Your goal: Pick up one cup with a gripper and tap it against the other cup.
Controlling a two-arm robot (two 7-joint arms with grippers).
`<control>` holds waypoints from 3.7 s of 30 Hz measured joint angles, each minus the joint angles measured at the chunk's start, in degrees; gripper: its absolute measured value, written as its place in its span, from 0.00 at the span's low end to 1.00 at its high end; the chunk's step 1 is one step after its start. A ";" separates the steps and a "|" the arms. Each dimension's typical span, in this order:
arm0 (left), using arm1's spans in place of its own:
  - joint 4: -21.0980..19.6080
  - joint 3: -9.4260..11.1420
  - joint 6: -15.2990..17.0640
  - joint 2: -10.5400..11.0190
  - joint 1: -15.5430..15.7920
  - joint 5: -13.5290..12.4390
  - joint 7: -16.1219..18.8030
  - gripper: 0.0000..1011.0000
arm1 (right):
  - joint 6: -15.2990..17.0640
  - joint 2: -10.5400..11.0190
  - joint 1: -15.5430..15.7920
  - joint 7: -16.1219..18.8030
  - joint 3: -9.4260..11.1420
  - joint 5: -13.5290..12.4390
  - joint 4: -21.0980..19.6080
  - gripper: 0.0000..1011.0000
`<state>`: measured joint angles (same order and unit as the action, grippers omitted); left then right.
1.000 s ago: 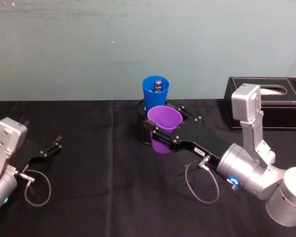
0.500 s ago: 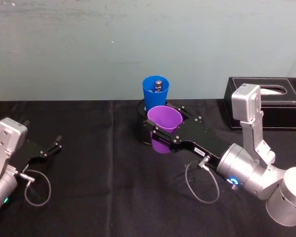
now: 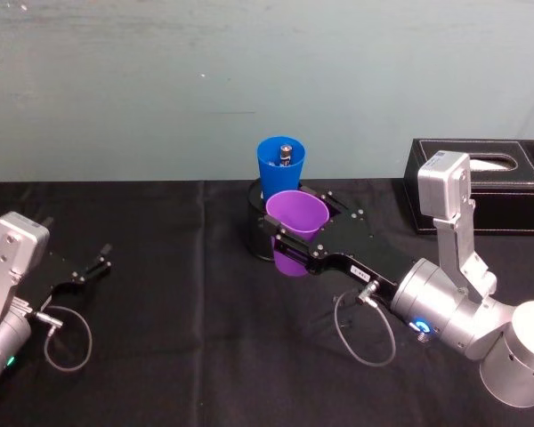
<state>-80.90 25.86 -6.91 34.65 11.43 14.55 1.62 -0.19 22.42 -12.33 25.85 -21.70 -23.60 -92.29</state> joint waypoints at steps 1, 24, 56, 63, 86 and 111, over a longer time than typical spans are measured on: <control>0.00 0.00 0.00 0.00 0.00 0.00 0.00 0.99 | 0.00 0.00 0.00 0.00 0.00 0.00 0.00 0.74; 0.00 0.00 0.00 0.00 0.00 0.00 0.00 0.99 | 0.00 0.00 0.00 0.00 0.00 0.00 0.00 0.74; 0.00 0.00 0.00 0.00 0.00 0.00 0.00 0.99 | 0.85 -0.66 -1.33 -0.35 -0.57 -0.68 1.34 0.74; 0.00 0.00 0.00 0.00 0.00 0.00 0.00 0.99 | 1.86 -1.73 -2.67 -1.47 -0.95 -1.18 3.38 0.74; 0.00 0.00 0.00 0.00 0.00 0.00 0.00 0.99 | 0.57 -6.07 -9.86 -3.30 -1.83 1.55 13.81 0.74; 0.00 0.00 0.00 0.00 0.00 0.00 0.00 0.99 | -0.48 -9.57 -15.26 -4.19 -0.74 4.98 20.23 0.74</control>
<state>-80.90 25.86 -6.91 34.65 11.43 14.55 1.62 -0.67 12.85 -27.59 21.66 -22.45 -18.62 -72.06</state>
